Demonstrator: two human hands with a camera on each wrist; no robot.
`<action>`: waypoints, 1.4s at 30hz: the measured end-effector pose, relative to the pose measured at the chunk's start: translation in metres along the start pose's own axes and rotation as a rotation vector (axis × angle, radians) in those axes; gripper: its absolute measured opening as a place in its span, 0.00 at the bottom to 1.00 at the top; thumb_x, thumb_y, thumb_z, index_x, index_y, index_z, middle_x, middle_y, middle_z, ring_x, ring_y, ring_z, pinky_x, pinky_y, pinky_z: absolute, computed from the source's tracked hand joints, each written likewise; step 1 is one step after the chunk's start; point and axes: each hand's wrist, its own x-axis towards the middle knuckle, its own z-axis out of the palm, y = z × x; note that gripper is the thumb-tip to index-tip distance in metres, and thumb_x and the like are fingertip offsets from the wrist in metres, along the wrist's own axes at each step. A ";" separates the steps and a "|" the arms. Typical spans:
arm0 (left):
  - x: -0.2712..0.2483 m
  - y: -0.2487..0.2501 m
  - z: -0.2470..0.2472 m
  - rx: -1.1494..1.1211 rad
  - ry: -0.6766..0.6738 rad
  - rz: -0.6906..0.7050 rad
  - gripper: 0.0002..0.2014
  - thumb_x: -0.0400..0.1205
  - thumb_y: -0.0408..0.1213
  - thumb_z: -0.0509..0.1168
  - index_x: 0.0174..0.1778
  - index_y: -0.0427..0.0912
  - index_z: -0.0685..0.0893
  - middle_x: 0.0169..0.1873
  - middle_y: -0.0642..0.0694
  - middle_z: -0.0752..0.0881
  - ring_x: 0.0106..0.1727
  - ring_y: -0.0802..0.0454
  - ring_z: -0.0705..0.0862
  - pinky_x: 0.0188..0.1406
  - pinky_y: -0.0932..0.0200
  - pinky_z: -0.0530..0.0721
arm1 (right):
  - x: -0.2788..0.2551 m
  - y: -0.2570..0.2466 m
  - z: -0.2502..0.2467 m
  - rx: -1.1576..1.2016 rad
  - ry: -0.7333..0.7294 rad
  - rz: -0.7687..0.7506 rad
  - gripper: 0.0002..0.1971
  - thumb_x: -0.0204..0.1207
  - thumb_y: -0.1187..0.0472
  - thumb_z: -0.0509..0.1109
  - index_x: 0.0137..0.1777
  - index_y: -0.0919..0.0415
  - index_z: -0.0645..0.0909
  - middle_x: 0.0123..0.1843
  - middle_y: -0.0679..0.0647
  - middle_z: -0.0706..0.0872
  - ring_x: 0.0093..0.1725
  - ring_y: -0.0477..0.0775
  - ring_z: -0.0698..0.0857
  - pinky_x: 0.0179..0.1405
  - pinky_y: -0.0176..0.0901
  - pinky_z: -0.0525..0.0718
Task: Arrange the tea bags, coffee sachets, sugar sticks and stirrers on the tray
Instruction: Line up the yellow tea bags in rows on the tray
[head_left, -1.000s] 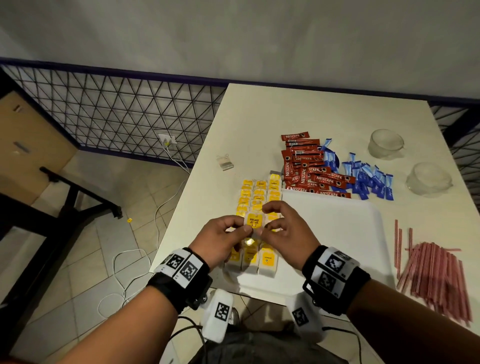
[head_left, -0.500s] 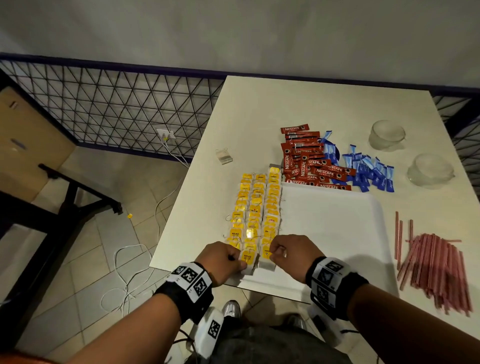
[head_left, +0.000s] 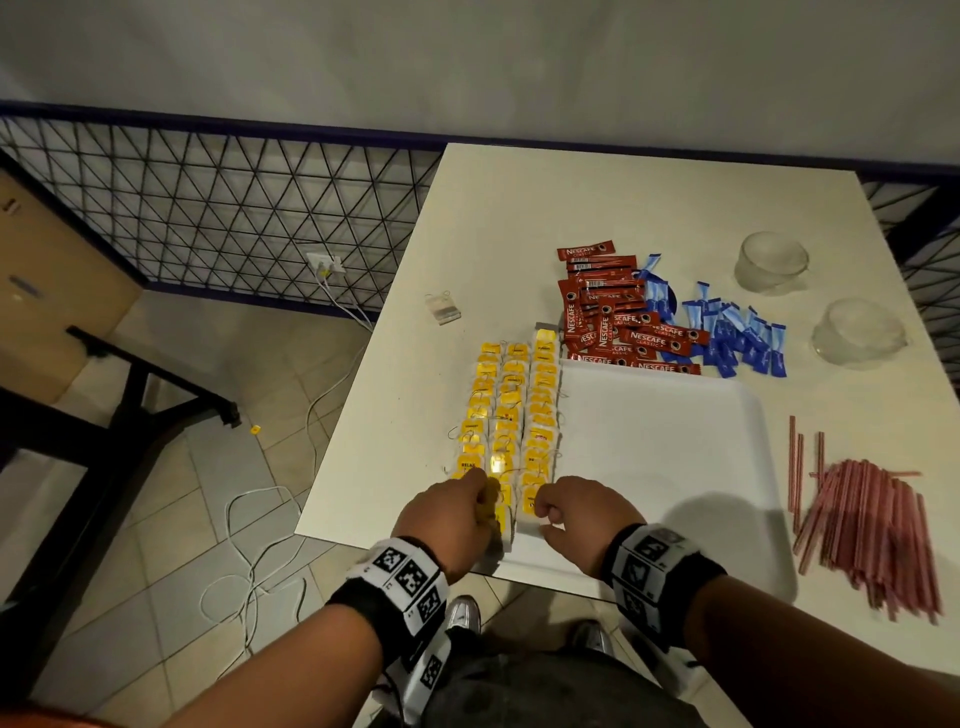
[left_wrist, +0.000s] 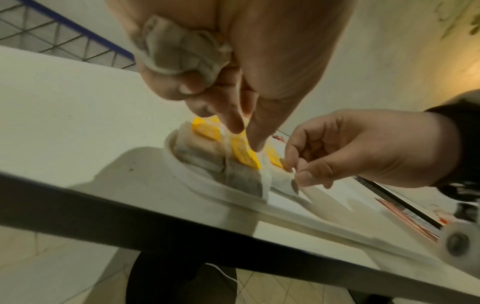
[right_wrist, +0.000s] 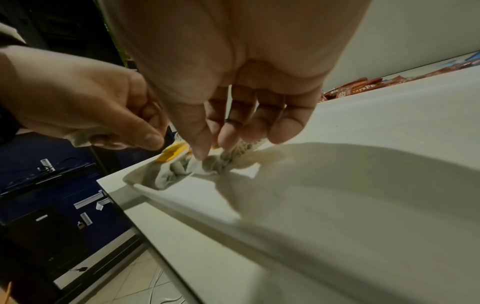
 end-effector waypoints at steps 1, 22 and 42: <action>-0.002 0.000 0.000 0.041 -0.014 0.058 0.05 0.79 0.39 0.61 0.45 0.53 0.72 0.45 0.52 0.82 0.47 0.46 0.82 0.44 0.57 0.78 | 0.000 0.001 0.001 -0.001 0.004 -0.008 0.09 0.78 0.54 0.65 0.58 0.49 0.78 0.52 0.46 0.78 0.52 0.52 0.80 0.52 0.42 0.77; 0.013 -0.003 0.010 0.447 -0.073 0.222 0.15 0.83 0.41 0.62 0.65 0.54 0.74 0.59 0.48 0.74 0.54 0.42 0.83 0.38 0.55 0.74 | 0.009 0.004 0.013 -0.009 0.030 -0.041 0.13 0.79 0.46 0.65 0.61 0.45 0.73 0.60 0.48 0.76 0.59 0.52 0.80 0.58 0.47 0.79; 0.021 0.017 -0.057 -1.620 -0.089 -0.302 0.45 0.76 0.75 0.32 0.67 0.47 0.79 0.48 0.42 0.82 0.46 0.44 0.80 0.47 0.49 0.78 | 0.008 -0.058 -0.042 0.560 0.147 -0.238 0.14 0.69 0.47 0.78 0.48 0.36 0.76 0.40 0.45 0.84 0.33 0.35 0.81 0.38 0.32 0.77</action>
